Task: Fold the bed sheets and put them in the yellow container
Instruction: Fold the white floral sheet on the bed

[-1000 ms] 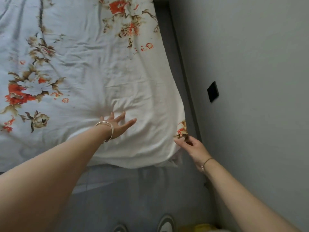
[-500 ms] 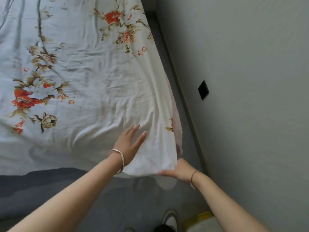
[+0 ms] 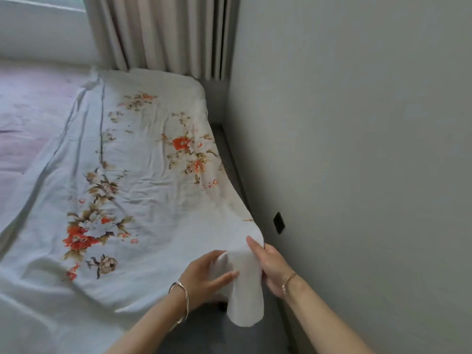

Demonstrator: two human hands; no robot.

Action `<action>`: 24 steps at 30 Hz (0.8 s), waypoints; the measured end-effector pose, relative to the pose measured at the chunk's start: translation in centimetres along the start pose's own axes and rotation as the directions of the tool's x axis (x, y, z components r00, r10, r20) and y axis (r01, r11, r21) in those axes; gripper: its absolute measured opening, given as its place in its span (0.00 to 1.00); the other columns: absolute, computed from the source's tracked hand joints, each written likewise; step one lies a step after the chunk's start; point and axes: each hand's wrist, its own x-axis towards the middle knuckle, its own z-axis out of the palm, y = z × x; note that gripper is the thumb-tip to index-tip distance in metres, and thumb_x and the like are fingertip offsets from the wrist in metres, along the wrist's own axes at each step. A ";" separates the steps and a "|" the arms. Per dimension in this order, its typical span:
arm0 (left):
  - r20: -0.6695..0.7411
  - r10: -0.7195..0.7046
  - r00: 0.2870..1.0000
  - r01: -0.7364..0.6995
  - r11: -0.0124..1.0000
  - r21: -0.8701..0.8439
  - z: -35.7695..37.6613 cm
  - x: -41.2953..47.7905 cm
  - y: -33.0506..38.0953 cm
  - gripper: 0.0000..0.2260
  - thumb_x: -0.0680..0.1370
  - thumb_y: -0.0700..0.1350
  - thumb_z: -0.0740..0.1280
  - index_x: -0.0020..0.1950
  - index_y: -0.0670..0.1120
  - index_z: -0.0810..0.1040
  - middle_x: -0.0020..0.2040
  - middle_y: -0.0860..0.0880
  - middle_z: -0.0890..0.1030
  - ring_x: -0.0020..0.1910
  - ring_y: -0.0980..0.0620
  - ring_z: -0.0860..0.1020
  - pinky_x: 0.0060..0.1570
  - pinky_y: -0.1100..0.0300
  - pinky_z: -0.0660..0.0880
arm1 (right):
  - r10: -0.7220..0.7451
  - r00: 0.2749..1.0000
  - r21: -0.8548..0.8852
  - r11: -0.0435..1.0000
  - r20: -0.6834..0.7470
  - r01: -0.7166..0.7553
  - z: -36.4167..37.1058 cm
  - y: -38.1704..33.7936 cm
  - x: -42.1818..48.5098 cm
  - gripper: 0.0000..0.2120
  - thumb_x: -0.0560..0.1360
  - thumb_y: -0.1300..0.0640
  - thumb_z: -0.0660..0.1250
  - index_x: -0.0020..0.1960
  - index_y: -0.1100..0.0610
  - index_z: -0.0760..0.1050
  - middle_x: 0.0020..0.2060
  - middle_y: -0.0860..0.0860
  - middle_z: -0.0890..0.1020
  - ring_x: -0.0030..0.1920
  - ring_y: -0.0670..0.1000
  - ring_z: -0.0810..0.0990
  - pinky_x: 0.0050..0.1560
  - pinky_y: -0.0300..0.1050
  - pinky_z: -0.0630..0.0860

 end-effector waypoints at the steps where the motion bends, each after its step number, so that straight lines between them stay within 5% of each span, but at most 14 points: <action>1: -0.053 0.015 0.999 -0.015 1.000 0.007 -1.5 0.4 2.0 0.21 0.63 0.72 0.65 0.47 0.60 0.74 0.43 0.60 0.79 0.41 0.60 0.76 0.40 0.73 0.69 | -0.024 1.000 0.003 1.000 -0.003 0.024 0.5 -2.8 -0.8 0.19 0.77 0.45 0.63 0.59 0.58 0.76 0.50 0.56 0.84 0.50 0.56 0.83 0.50 0.52 0.81; 3: -0.150 0.042 0.988 -0.036 0.998 0.048 -3.8 1.2 4.9 0.11 0.70 0.59 0.70 0.36 0.56 0.73 0.32 0.56 0.74 0.31 0.57 0.70 0.34 0.70 0.66 | -0.066 0.998 0.012 0.998 0.007 0.066 1.3 -6.7 -1.8 0.17 0.78 0.47 0.62 0.59 0.58 0.76 0.50 0.55 0.84 0.50 0.55 0.83 0.50 0.50 0.81; 4: -0.180 0.057 0.982 -0.046 0.997 0.065 -5.2 1.7 6.4 0.13 0.72 0.56 0.70 0.32 0.54 0.71 0.28 0.55 0.71 0.29 0.56 0.66 0.32 0.68 0.64 | -0.085 0.996 0.003 0.996 0.017 0.085 1.8 -8.8 -2.4 0.17 0.78 0.47 0.62 0.60 0.58 0.75 0.51 0.55 0.84 0.50 0.54 0.83 0.49 0.49 0.81; 8: -0.186 0.129 0.974 -0.094 0.977 0.189 -10.6 4.1 11.3 0.19 0.72 0.56 0.69 0.29 0.47 0.69 0.26 0.52 0.65 0.28 0.55 0.60 0.30 0.67 0.62 | -0.151 0.988 -0.006 0.988 0.036 0.151 3.1 -16.0 -3.9 0.18 0.77 0.46 0.64 0.57 0.59 0.76 0.48 0.56 0.84 0.44 0.53 0.84 0.40 0.45 0.80; 12: -0.260 0.169 0.951 -0.132 0.980 0.152 -14.7 6.9 15.0 0.17 0.73 0.55 0.70 0.27 0.51 0.70 0.25 0.54 0.66 0.28 0.56 0.62 0.30 0.67 0.61 | -0.242 0.970 0.033 0.970 0.023 0.241 2.8 -21.1 -3.9 0.19 0.71 0.47 0.71 0.55 0.60 0.77 0.47 0.57 0.84 0.44 0.54 0.83 0.40 0.45 0.80; 17: -0.392 0.181 0.902 -0.170 0.983 0.062 -17.7 11.5 18.6 0.15 0.73 0.52 0.71 0.27 0.53 0.74 0.27 0.51 0.67 0.28 0.56 0.62 0.28 0.67 0.59 | -0.393 0.918 -0.106 0.912 0.049 0.396 0.9 -25.8 -1.2 0.38 0.62 0.44 0.75 0.67 0.55 0.67 0.53 0.54 0.81 0.51 0.54 0.82 0.43 0.45 0.80; 21: -0.498 0.101 0.862 -0.121 0.993 -0.008 -18.4 16.1 20.4 0.17 0.72 0.54 0.70 0.26 0.51 0.74 0.26 0.53 0.68 0.29 0.55 0.64 0.31 0.65 0.62 | -0.499 0.847 -0.141 0.839 0.185 0.525 -1.5 -29.2 2.4 0.33 0.72 0.54 0.72 0.69 0.38 0.58 0.45 0.54 0.84 0.44 0.51 0.84 0.41 0.43 0.79; 24: -0.507 0.054 0.860 -0.059 0.998 0.006 -18.6 20.2 21.6 0.16 0.73 0.55 0.70 0.26 0.52 0.75 0.25 0.55 0.69 0.28 0.56 0.65 0.28 0.70 0.61 | -0.521 0.808 -0.111 0.817 0.276 0.565 -3.4 -32.3 5.2 0.22 0.74 0.56 0.69 0.64 0.41 0.68 0.48 0.57 0.84 0.45 0.53 0.84 0.44 0.46 0.81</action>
